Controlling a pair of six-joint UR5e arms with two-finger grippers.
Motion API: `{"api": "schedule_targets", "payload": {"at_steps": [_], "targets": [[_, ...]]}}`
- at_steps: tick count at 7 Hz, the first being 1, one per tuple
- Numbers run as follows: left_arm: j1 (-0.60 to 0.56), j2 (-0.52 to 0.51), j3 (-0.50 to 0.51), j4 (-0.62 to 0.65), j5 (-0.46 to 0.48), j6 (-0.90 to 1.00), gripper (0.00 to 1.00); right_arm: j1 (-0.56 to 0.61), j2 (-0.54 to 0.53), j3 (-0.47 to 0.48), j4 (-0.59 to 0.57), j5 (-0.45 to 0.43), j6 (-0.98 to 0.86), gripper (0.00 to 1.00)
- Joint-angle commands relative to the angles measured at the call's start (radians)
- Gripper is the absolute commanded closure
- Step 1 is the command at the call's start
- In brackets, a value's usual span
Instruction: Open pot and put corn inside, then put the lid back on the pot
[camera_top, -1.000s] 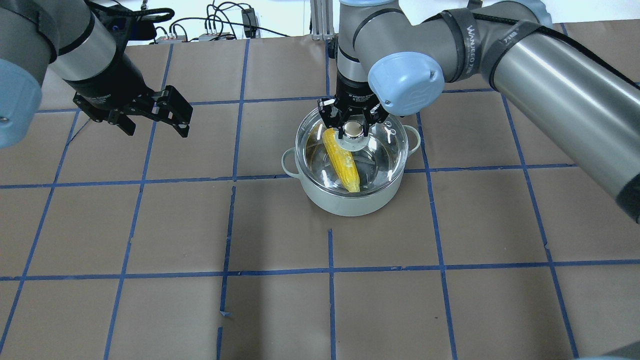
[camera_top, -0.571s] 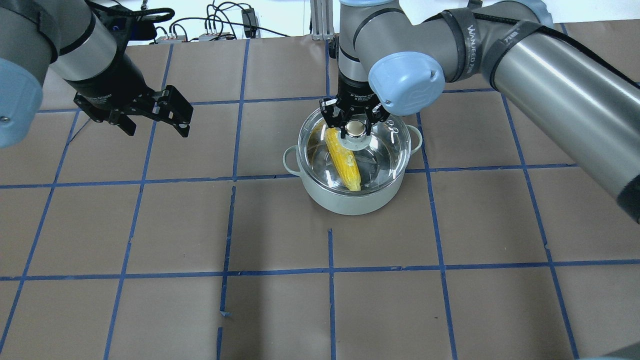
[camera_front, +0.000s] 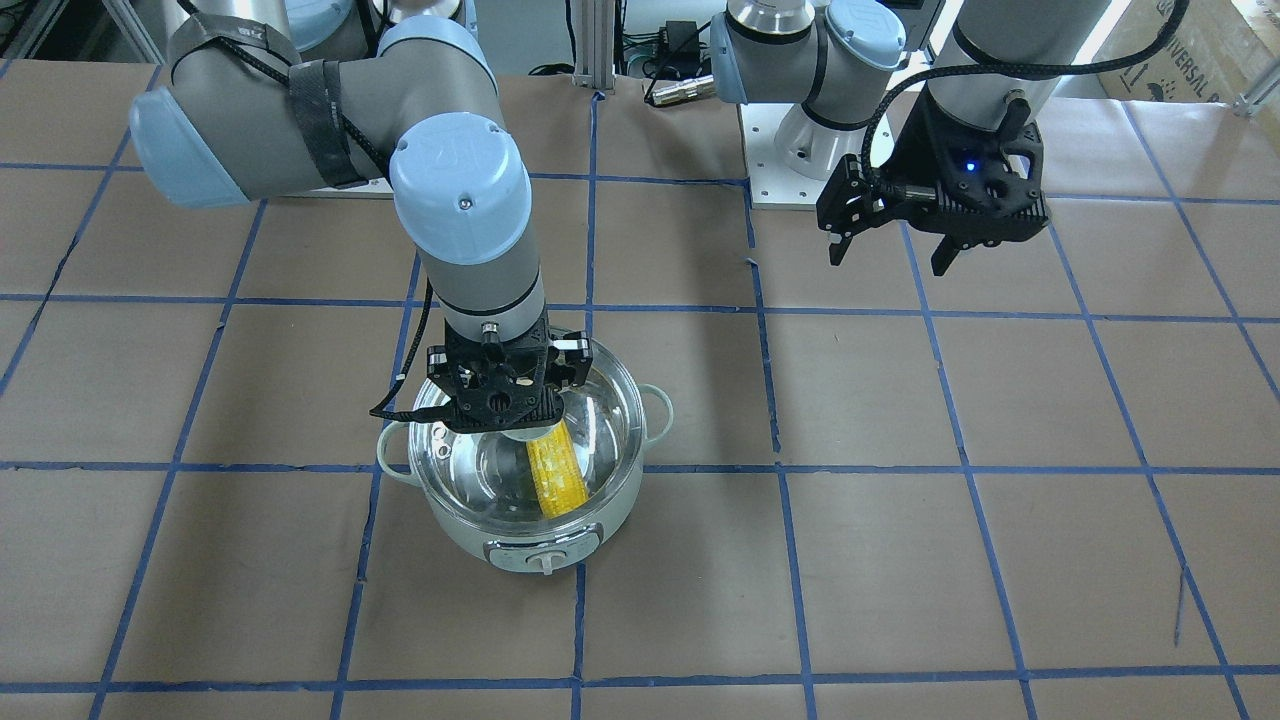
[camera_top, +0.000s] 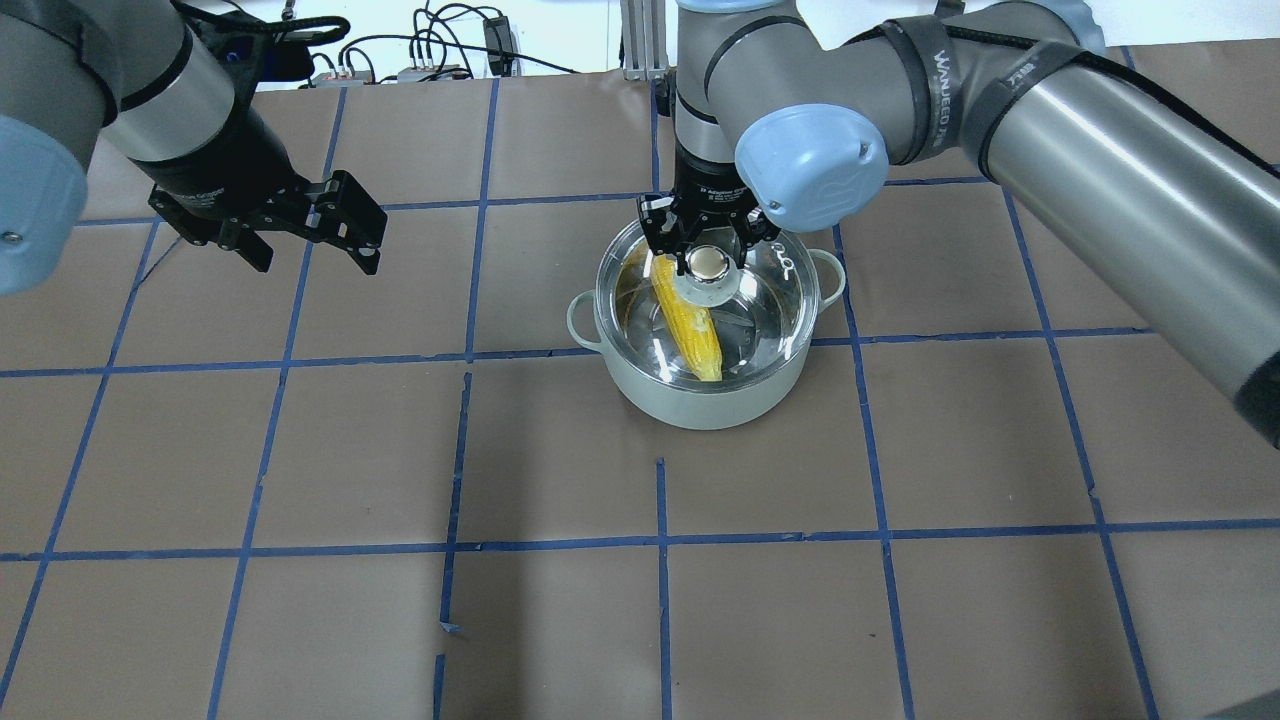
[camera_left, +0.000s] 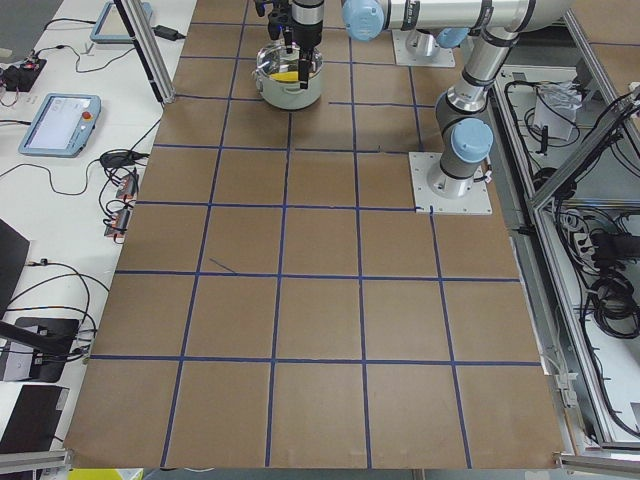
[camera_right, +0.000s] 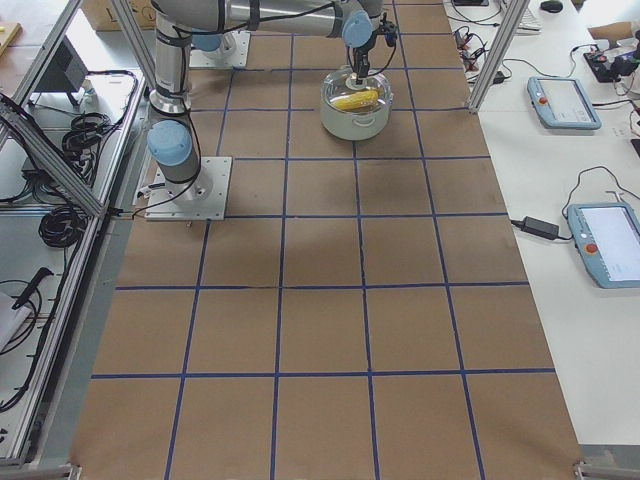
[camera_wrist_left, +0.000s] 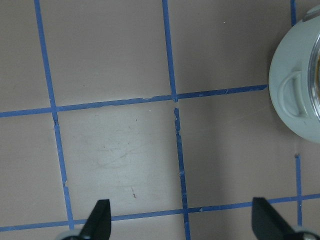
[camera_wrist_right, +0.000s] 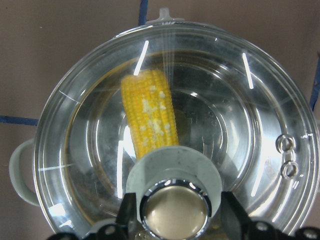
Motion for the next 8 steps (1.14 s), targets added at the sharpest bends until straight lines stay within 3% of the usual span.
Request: {"api": "schedule_targets", "payload": {"at_steps": [1,5,8], "targets": [[0.0,0.0,-0.001,0.0,0.0,0.001,0.0,0.002,0.0,0.0,-0.001,0.002,0.001,0.04],[0.0,-0.002,0.0,0.0,-0.002,0.0,0.0,-0.093,-0.016,-0.087,-0.008,-0.004,-0.02,0.01],[0.0,-0.002,0.0,0.0,-0.002,0.001,0.0,-0.276,-0.149,-0.077,0.114,-0.003,-0.11,0.01]]}}
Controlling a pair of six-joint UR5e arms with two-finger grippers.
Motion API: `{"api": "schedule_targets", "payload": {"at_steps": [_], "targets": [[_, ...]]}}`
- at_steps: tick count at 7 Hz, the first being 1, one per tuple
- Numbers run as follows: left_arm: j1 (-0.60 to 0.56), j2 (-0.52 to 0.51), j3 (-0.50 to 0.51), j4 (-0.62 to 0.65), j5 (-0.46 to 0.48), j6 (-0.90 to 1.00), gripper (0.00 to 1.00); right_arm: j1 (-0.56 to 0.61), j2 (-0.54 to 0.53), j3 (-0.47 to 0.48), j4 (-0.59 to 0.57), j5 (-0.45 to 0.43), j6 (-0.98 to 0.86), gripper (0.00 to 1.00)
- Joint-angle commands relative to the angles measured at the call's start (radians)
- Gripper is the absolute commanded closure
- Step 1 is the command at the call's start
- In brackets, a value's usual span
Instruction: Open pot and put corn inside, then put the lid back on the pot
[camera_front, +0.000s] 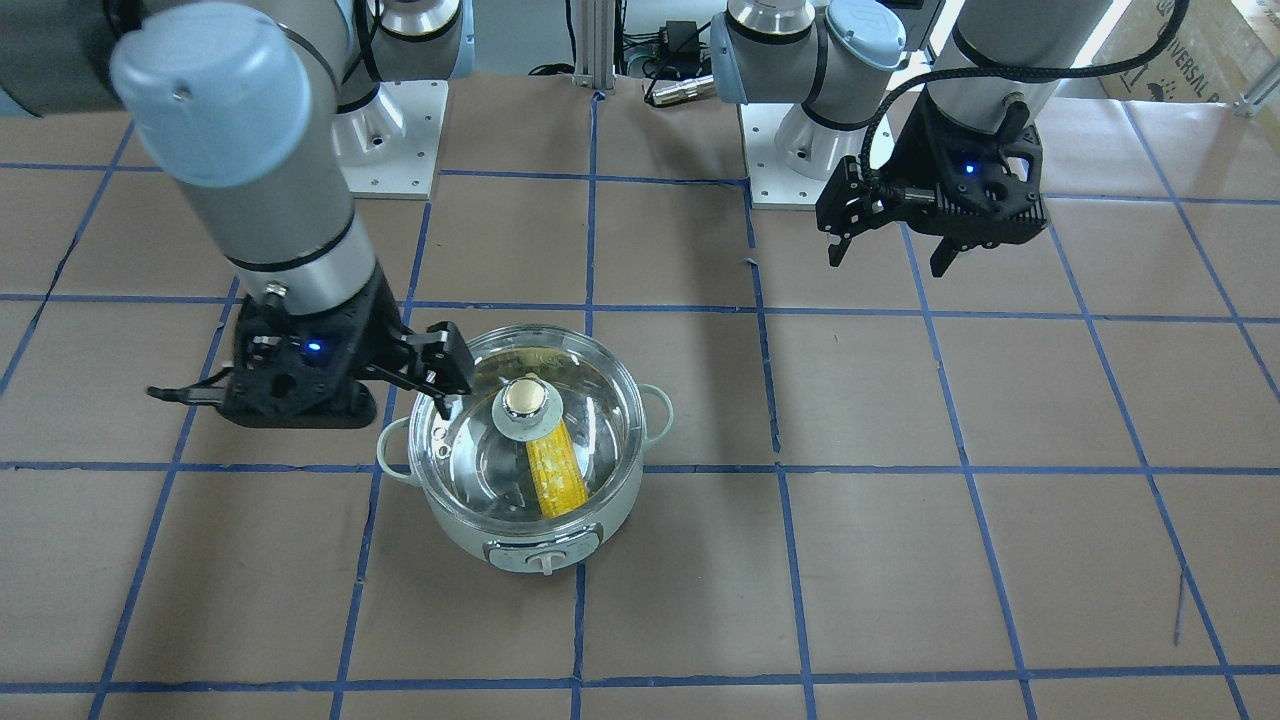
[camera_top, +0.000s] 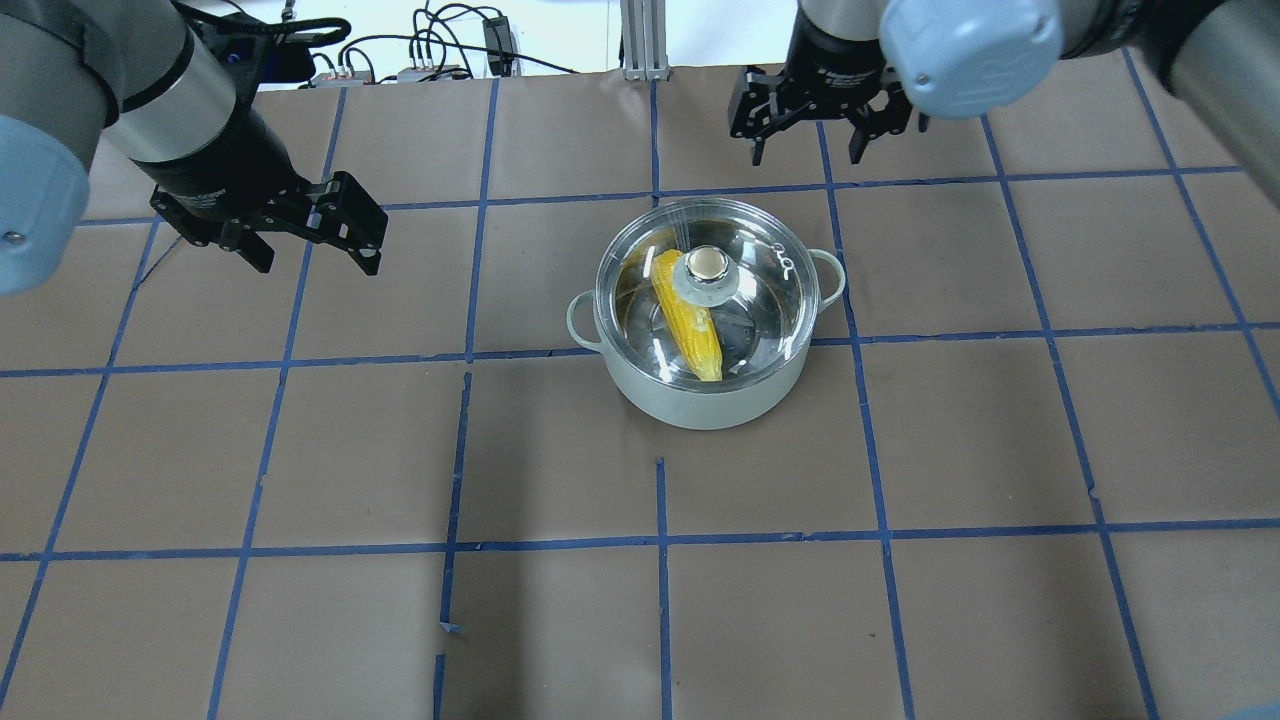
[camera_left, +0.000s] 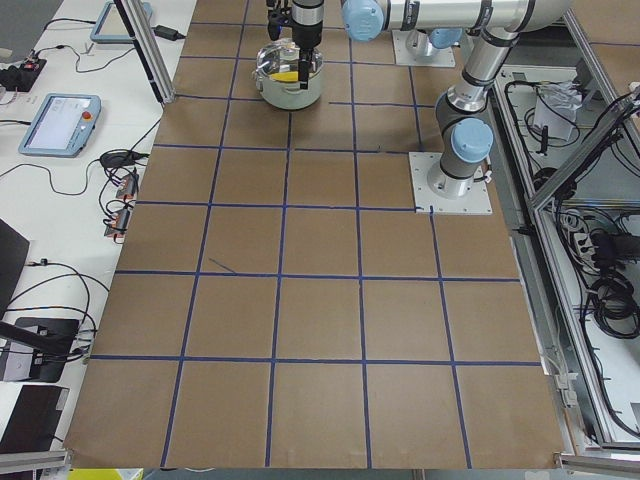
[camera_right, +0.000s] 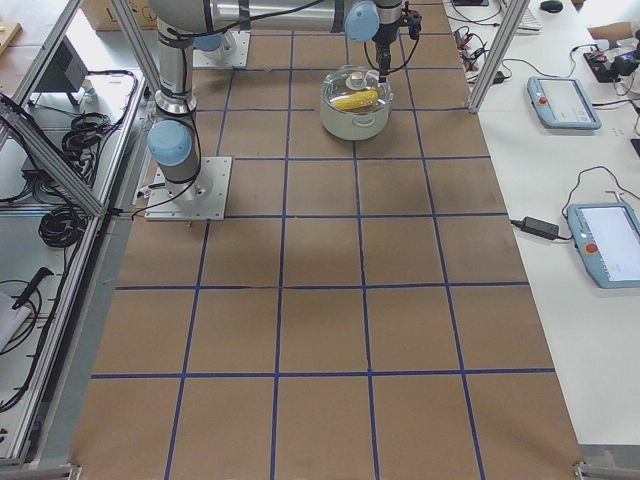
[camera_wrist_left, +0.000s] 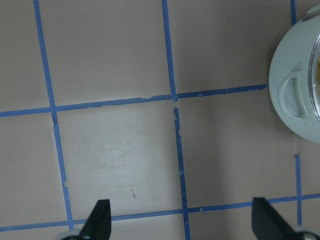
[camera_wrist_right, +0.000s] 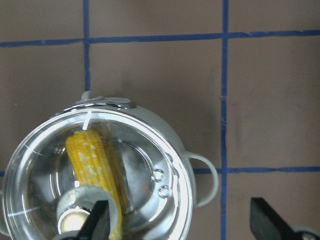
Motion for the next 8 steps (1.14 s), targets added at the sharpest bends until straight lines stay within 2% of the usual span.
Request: {"api": "schedule_targets", "payload": {"at_steps": [1,3,4,8], "targets": [[0.0,0.0,0.001,0.0,0.0,0.001,0.0,-0.098,-0.112,0.053,0.046,0.002,-0.091,0.02],[0.0,-0.001,0.0,0.0,0.001,0.009,0.0,-0.113,-0.308,0.264,0.028,0.0,-0.096,0.03],[0.0,0.0,0.0,0.0,0.0,0.01,0.0,-0.133,-0.362,0.304,0.031,0.0,-0.097,0.02],[0.0,0.0,0.0,0.002,0.0,0.01,0.0,-0.128,-0.39,0.297,0.043,0.002,-0.1,0.02]]}}
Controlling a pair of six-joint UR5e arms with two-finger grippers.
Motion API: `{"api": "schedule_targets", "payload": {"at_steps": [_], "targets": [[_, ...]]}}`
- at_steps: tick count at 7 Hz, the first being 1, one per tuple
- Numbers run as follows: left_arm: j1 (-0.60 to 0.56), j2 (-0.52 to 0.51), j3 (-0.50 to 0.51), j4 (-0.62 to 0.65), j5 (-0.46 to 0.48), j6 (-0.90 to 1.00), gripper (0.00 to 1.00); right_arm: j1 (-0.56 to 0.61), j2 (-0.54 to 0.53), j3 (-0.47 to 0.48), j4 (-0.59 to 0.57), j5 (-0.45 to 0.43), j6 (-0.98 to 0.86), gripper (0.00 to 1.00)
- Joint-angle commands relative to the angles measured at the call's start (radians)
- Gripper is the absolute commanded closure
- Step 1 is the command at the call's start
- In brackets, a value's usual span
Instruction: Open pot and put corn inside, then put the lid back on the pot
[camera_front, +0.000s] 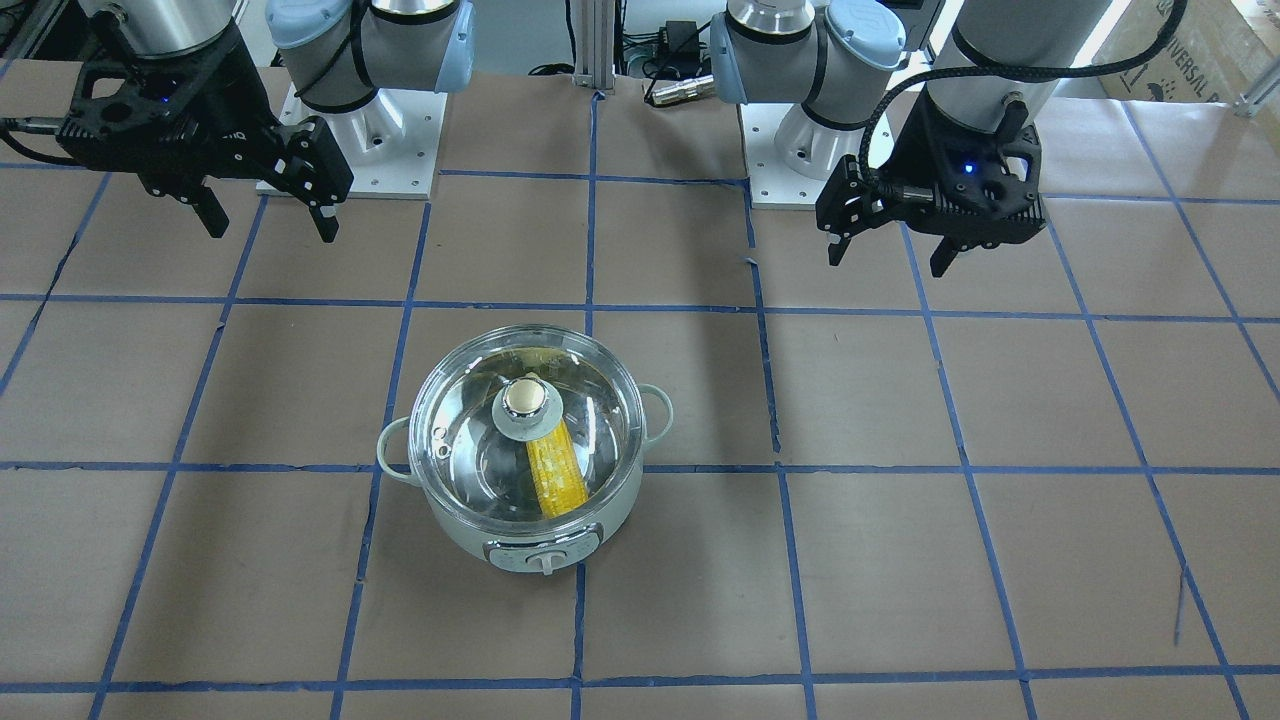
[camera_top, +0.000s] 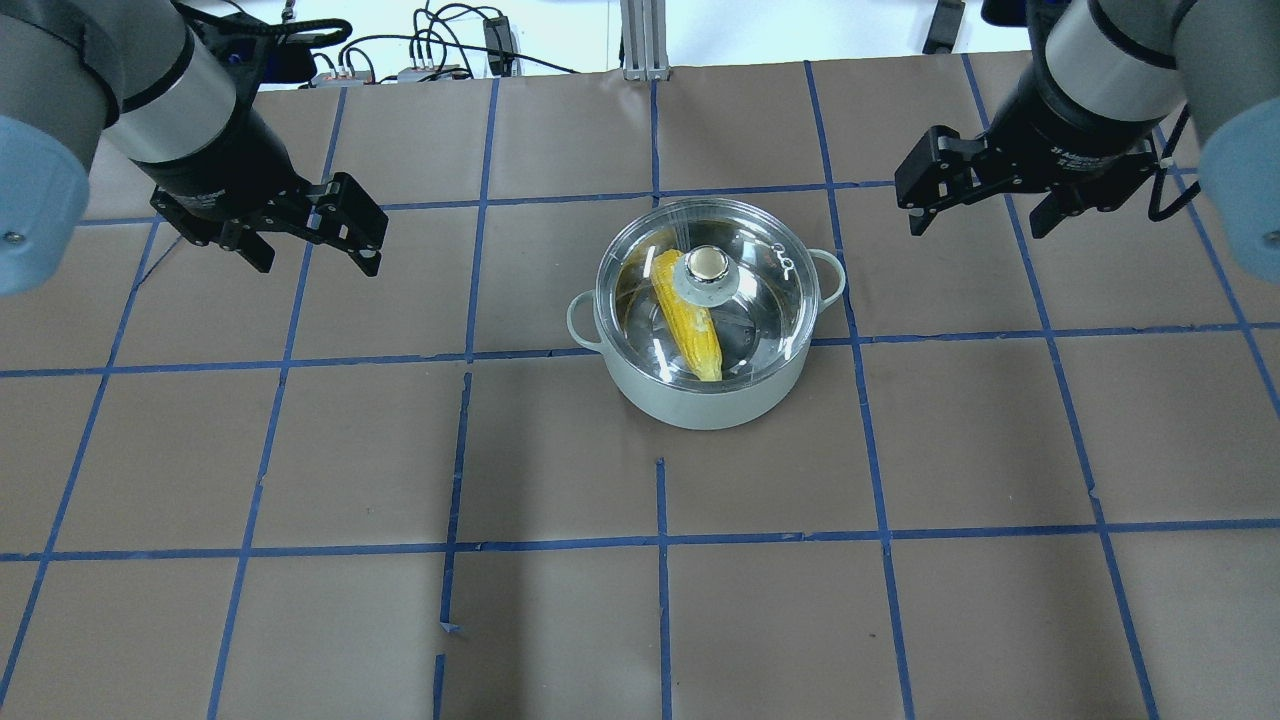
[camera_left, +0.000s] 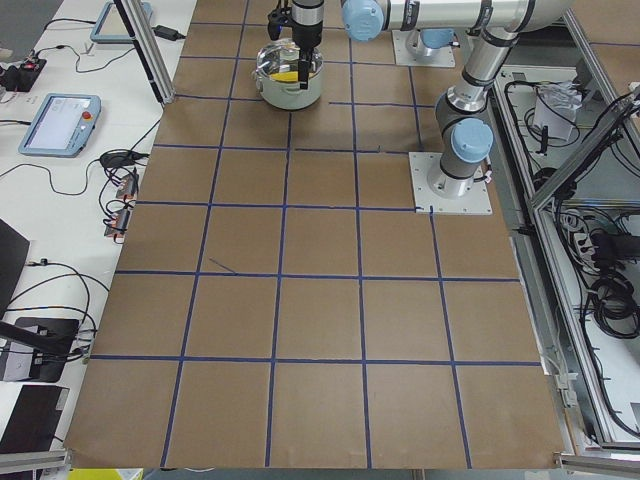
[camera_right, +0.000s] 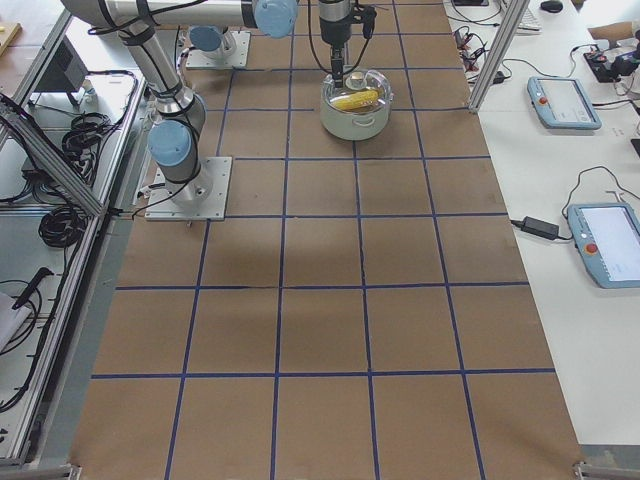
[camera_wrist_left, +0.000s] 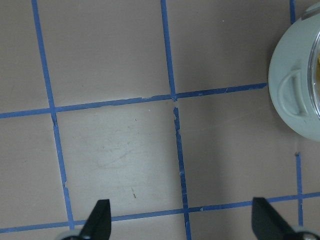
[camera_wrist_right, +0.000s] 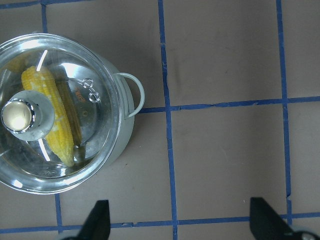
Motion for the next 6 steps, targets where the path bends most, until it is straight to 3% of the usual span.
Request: {"api": "schedule_targets", "payload": {"at_steps": [1,6], "targets": [[0.0,0.0,0.0,0.0,0.0,0.0,0.0,0.015,-0.005,-0.001,0.0,0.001,0.002,0.02],[0.0,0.0,0.0,0.001,0.0,0.0,0.0,0.026,0.041,-0.003,-0.019,0.001,0.002,0.01]]}}
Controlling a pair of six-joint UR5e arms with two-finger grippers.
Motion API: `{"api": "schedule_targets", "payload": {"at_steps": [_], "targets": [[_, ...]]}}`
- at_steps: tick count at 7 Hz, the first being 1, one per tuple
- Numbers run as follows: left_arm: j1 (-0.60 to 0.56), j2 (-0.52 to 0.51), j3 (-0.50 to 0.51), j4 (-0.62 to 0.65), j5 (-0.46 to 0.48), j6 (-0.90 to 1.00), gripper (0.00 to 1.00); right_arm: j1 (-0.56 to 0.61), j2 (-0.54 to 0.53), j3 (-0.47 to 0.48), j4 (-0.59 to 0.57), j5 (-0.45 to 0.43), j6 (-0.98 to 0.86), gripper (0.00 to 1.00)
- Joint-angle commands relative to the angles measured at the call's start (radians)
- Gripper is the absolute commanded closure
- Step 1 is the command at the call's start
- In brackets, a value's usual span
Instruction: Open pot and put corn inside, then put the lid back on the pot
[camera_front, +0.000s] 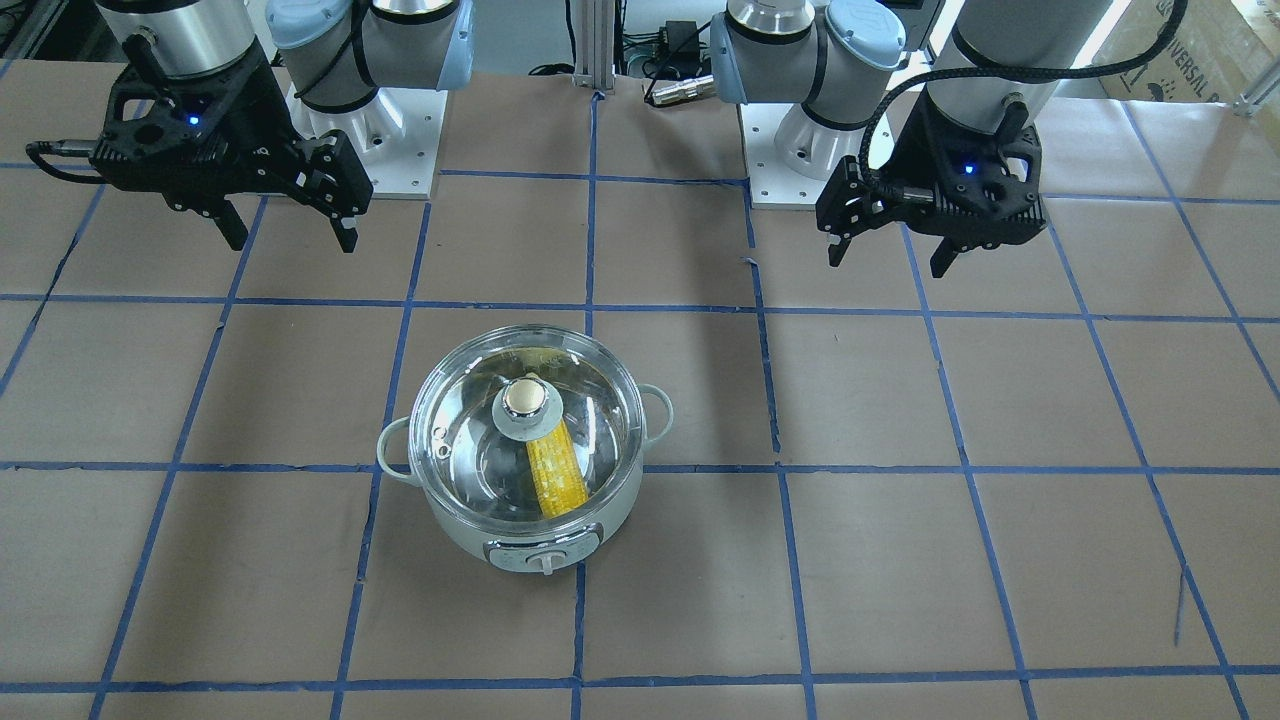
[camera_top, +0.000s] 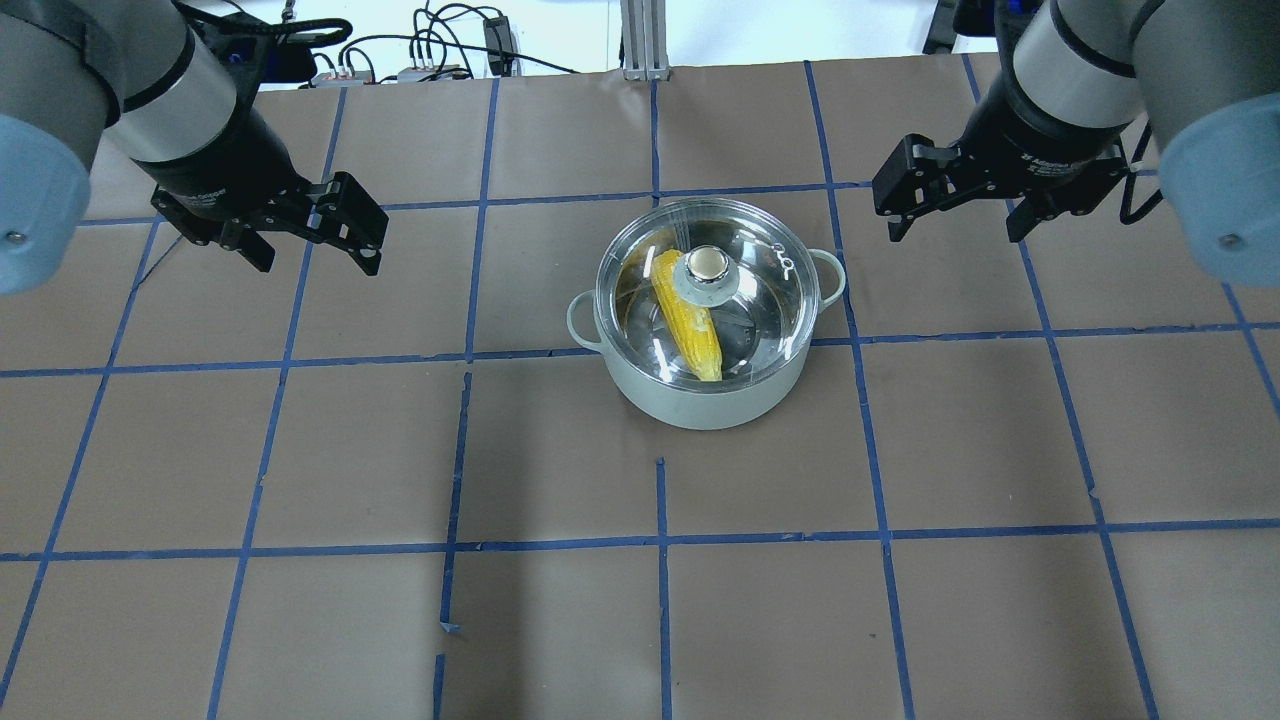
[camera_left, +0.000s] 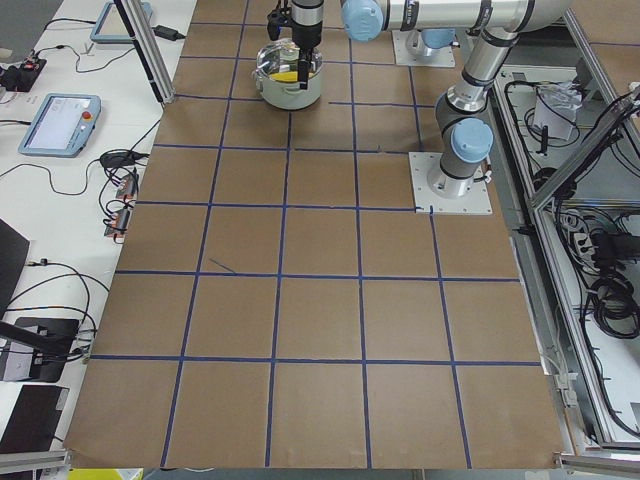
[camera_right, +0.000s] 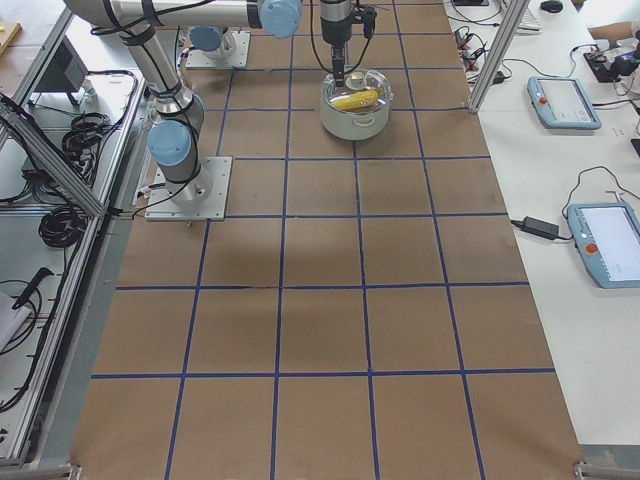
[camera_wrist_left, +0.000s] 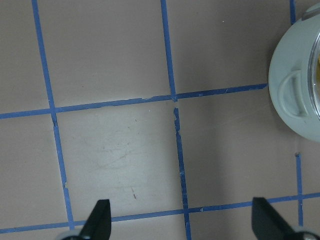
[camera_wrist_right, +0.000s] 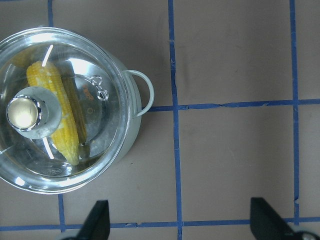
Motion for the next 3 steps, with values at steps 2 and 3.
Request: {"api": "schedule_targets", "payload": {"at_steps": [2,3], "targets": [[0.0,-0.001,0.0,0.0,0.002,0.0,0.0,0.0,0.008,-0.007,-0.004,0.001,-0.003,0.01],[0.001,-0.001,0.0,0.0,0.002,0.0,0.0,0.0,0.008,-0.01,-0.002,0.001,-0.003,0.01]]}}
